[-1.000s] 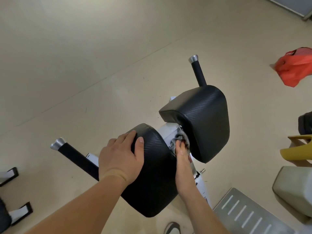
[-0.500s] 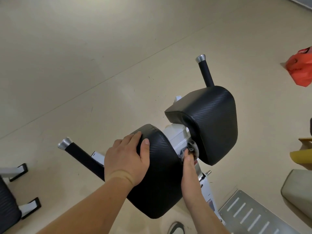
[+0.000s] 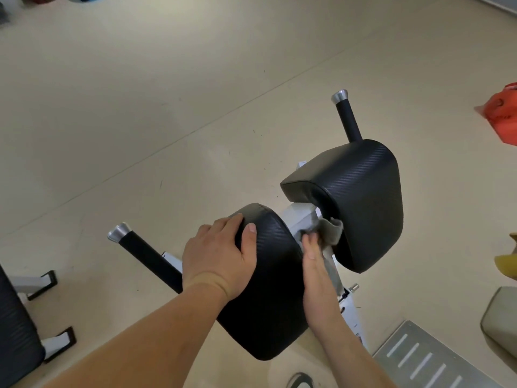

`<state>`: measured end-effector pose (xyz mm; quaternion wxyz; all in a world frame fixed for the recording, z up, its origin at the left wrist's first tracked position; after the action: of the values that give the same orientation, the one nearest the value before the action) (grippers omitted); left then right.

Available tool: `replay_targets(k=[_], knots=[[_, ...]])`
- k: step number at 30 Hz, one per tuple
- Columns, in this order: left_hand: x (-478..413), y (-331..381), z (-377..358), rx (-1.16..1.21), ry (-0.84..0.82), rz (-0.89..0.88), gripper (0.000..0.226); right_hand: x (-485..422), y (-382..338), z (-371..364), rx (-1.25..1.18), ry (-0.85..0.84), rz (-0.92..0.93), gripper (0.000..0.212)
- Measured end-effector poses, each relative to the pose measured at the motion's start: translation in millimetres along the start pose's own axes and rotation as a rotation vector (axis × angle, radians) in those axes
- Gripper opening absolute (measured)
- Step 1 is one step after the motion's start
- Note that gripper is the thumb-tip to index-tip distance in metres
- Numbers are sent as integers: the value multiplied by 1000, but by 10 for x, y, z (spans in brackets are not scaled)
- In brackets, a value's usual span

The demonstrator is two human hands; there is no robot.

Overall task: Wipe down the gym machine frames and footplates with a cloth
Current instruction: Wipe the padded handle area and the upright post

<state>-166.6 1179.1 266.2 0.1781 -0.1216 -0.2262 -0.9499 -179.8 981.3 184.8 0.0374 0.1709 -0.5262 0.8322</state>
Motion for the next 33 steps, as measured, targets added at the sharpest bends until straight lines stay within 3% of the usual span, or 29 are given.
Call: replay_targets(k=[5,8,10,13,15,17,20,22,25,26,29,33], knots=[[23,15,1,-19,19,-3,56,13,99,97,-47,-30,57,47],[49,55,8,-27,32,-13,58,75,624,163,-158,-3,-158,31],[94,104,4,-60,29,-17,62,134,1042,169,-263,41,-430,42],[192,274,-4,-185,78,-112,62,271,1120,246,-296,14,-611,55],[282,495,-98,-261,53,-328,61,325,855,319,-193,71,-499,68],[369,649,-281,-392,15,-492,60,493,499,352,-170,73,-204,63],[352,648,-442,-531,60,-489,61,570,183,337,-195,32,100,42],[335,638,-473,-569,89,-475,60,286,184,261,-85,-14,198,41],[328,648,-510,-564,117,-502,55,-158,388,136,390,-35,286,47],[330,653,-509,-562,130,-507,54,-226,484,108,422,-24,293,47],[315,665,-496,-561,132,-503,50,-215,575,89,235,-53,248,54],[322,665,-491,-556,145,-494,50,36,795,132,195,-68,171,51]])
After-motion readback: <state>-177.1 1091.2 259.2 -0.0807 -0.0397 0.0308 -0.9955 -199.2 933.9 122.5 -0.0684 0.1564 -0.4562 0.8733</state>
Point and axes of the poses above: each hand's wrist, its own x-axis away from the middle knuckle, its own z-axis out of the back of the hand, y = z × x, the point moved 4 cm from there along -x, towards the middle knuckle, and after that the axes turned 7 degrees about x, right-handed, at the moved point
